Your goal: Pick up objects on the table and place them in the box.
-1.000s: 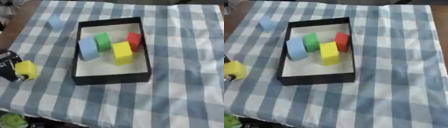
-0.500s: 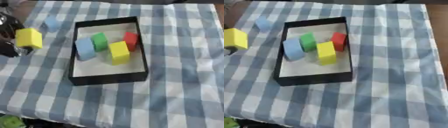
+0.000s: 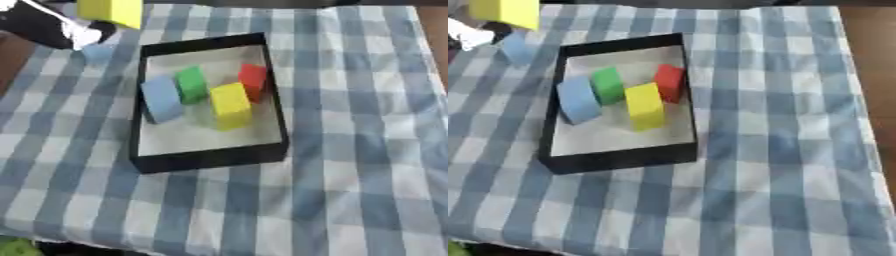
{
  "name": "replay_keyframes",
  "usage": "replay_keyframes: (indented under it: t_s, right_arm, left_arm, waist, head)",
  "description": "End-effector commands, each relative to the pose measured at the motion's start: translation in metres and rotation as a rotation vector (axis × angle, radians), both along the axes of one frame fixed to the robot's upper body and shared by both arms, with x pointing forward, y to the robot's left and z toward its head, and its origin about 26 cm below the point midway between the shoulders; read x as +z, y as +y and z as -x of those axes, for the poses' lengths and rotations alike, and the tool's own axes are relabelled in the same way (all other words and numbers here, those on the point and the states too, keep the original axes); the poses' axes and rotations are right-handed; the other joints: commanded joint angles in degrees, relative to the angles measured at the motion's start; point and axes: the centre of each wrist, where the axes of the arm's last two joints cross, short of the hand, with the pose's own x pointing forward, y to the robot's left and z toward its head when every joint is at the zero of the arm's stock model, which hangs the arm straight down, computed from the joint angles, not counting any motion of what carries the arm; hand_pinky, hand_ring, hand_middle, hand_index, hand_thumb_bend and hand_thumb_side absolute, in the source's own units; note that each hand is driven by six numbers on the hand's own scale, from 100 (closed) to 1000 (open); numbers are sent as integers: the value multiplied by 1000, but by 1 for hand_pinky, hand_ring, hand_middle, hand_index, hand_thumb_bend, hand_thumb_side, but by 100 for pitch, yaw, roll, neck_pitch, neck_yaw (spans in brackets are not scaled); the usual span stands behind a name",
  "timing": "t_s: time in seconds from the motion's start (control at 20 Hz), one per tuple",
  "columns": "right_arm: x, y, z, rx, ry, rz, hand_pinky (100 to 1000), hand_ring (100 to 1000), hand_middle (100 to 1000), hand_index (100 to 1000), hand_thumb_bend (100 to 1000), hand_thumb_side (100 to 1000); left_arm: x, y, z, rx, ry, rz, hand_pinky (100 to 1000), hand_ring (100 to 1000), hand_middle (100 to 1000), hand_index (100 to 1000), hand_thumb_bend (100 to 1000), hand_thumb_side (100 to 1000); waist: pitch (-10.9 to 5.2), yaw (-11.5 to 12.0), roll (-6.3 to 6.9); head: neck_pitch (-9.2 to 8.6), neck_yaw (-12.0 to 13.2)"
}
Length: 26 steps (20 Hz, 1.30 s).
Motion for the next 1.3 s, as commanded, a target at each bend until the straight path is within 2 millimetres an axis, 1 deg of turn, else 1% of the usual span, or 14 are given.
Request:
replay_keyframes:
  t_s: [0.05, 0.2, 0.45, 0.7, 1.0, 1.15, 1.3]
  right_arm:
    - [12, 0, 2, 16, -31, 35, 944, 729, 721, 834, 100, 535]
    - [12, -1, 2, 11, -33, 33, 945, 728, 721, 834, 100, 535]
    - [11, 0, 2, 6, -29, 36, 945, 728, 720, 834, 100, 536]
    - [10, 1, 2, 10, -27, 39, 946, 728, 720, 834, 100, 535]
    - [9, 1, 2, 12, -27, 42, 946, 727, 720, 834, 100, 536]
    - [9, 2, 1, 13, -26, 42, 946, 727, 720, 834, 100, 536]
    - [9, 2, 1, 16, -28, 41, 946, 727, 720, 834, 100, 536]
  left_arm:
    - [-2, -15, -10, -42, 38, -41, 606, 554, 503, 571, 210, 100]
    - [-9, -25, -17, -72, 85, -79, 609, 558, 508, 577, 213, 100]
    - [-23, -25, -22, -70, 161, -139, 613, 562, 511, 581, 216, 100]
    - [-34, -27, -26, -80, 230, -178, 622, 569, 519, 591, 227, 100]
    - [-50, -31, -36, -96, 327, -230, 644, 587, 538, 606, 245, 100]
    - [-60, -35, -43, -106, 371, -247, 662, 614, 566, 624, 268, 100]
    - [-70, -38, -51, -114, 407, -260, 678, 641, 594, 644, 293, 121]
  waist:
    - [-88, -21, -25]
    - [-51, -57, -25]
    - [-5, -55, -20]
    - [16, -68, -34]
    - [45, -105, -41]
    - [57, -131, -42]
    - [68, -164, -43]
  head:
    - [-5, -53]
    - [-5, -122]
    - [-5, -187]
    - [-5, -175]
    - [-5, -137]
    - [-5, -119]
    - [-15, -107]
